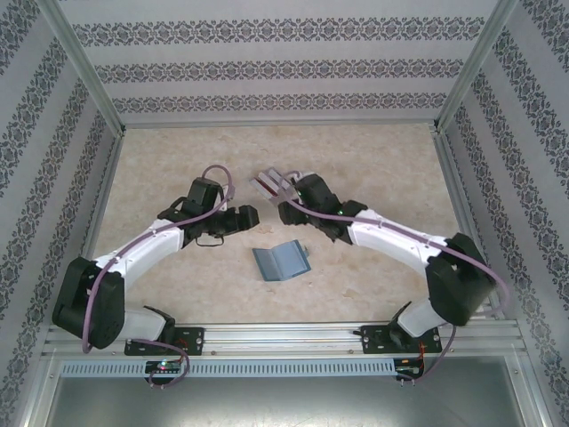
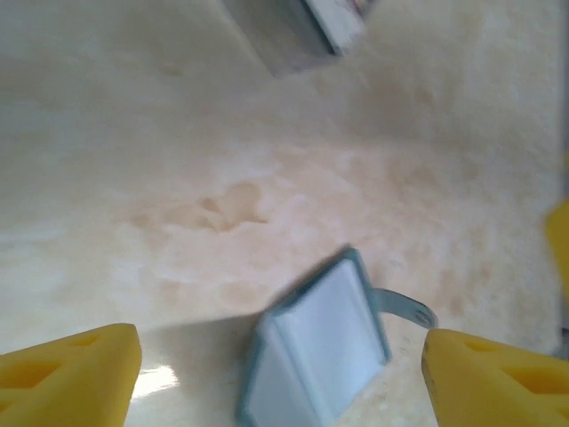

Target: Put the credit cards into the card holder

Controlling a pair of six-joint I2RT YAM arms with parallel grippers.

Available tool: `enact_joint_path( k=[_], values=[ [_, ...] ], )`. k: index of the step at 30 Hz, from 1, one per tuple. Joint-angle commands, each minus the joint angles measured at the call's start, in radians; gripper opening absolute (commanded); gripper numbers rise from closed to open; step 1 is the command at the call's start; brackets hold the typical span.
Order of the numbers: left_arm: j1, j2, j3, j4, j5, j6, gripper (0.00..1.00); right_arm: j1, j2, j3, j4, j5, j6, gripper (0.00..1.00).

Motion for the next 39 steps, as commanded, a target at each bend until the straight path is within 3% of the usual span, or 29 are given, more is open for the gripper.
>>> enact_joint_path(
  k=[1, 6, 11, 18, 24, 29, 39],
  values=[
    [0.026, 0.012, 0.073, -0.2, -0.293, 0.02, 0.9, 0.001, 0.1, 0.114, -0.01, -0.051, -0.206, 0.8],
    [0.124, 0.021, -0.007, -0.103, -0.368, -0.014, 0.94, -0.006, 0.292, 0.339, -0.092, 0.014, -0.278, 0.85],
    [0.13, -0.005, -0.158, 0.112, -0.549, 0.002, 0.95, -0.011, 0.456, 0.54, -0.214, 0.076, -0.345, 0.85],
    [0.129, -0.025, -0.292, 0.376, -0.469, 0.027, 0.97, 0.0, 0.582, 0.674, -0.288, 0.135, -0.39, 0.86],
    [0.129, -0.036, -0.304, 0.371, -0.455, 0.026, 0.97, 0.001, 0.619, 0.714, -0.33, 0.398, -0.39, 0.82],
    [0.128, -0.022, -0.296, 0.367, -0.42, 0.021, 0.97, -0.002, 0.566, 0.661, -0.285, 0.417, -0.388, 0.81],
    [0.129, -0.004, -0.273, 0.35, -0.397, 0.034, 0.98, -0.037, 0.601, 0.736, -0.348, 0.385, -0.423, 0.54]
  ],
)
